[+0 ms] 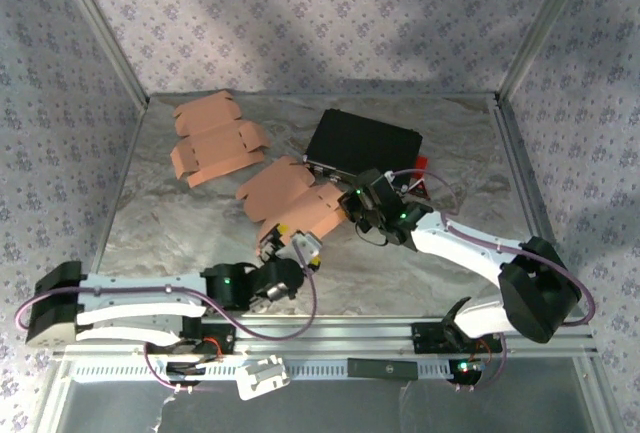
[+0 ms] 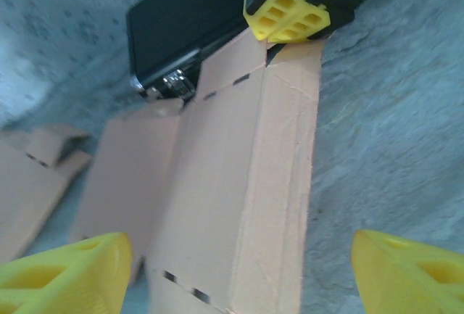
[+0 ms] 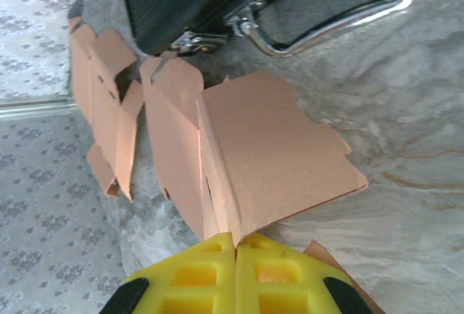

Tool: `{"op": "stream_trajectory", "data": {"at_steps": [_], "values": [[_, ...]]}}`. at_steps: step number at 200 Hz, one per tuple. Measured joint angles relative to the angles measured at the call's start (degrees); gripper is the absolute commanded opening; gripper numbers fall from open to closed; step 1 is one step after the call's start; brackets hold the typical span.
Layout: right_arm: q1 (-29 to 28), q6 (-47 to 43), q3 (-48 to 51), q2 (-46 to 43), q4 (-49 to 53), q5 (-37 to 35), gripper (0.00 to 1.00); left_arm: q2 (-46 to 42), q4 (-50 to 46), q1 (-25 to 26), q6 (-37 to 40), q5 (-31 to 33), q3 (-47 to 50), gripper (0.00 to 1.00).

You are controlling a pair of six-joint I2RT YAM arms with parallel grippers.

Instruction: Fold the paper box

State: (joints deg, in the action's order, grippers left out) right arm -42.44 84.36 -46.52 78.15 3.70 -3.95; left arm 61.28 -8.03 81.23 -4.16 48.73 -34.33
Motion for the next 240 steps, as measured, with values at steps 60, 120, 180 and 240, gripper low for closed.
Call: {"op": "stream_trajectory", "data": {"at_steps": [60,120,180,240], "values": [[0.9,2.1,-3.1,0.0,6.3,0.6,0.0,11.6,7.3,2.5,8.1,13.2,0.1,0.76],[1.1,3.0,-3.3,0.0,8.1,1.7,0.0,9.2,8.7,-1.2,7.2,15.5,2.8,0.05],[1.1,3.4,-6.7,-2.3,10.9,1.5,0.29,3.9,6.5,-1.7,9.2,10.8,2.9,0.0],[-2.4,3.7,-7.4,-14.7,16.8,-3.3,0.63,-3.1,5.4,-5.2,11.6,4.2,1.4,0.0]]}}
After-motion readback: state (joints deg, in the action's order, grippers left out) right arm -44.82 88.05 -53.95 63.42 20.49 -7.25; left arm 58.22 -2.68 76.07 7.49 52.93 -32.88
